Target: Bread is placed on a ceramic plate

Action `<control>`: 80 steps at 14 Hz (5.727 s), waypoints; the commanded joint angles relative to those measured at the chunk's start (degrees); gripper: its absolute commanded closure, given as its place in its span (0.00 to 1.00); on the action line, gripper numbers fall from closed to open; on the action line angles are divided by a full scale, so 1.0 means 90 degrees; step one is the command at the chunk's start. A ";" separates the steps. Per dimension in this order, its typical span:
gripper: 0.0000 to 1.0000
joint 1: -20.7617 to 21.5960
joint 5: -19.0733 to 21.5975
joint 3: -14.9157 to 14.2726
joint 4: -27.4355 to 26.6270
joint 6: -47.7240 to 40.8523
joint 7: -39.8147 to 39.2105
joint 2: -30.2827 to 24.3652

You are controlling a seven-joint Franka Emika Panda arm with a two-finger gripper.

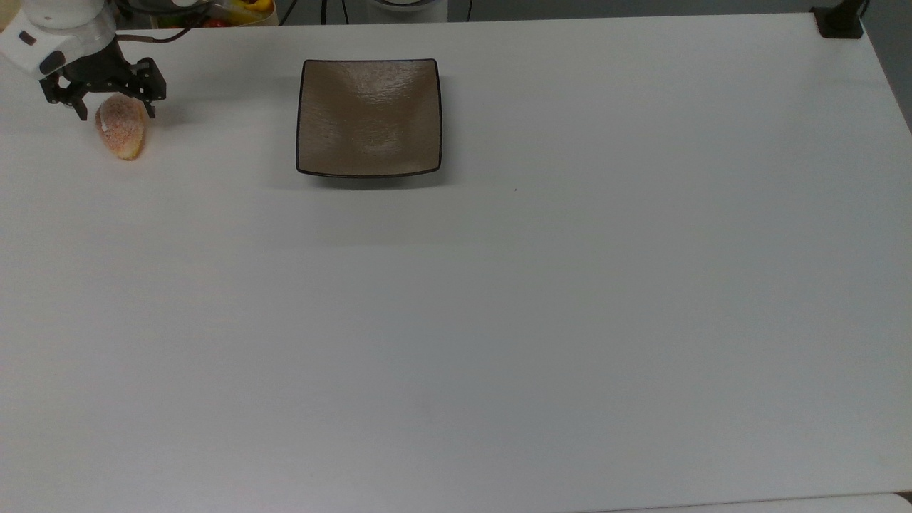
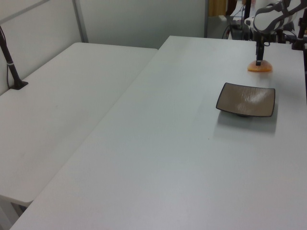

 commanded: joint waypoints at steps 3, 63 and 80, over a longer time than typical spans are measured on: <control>0.00 -0.0150 -0.0297 -0.0019 -0.0137 0.0244 -0.0158 0.0122; 0.57 0.1002 -0.0883 0.2968 -0.1319 -0.1973 0.3777 -0.1294; 0.00 0.1090 -0.0298 0.3535 0.1727 -0.4745 0.4539 -0.1801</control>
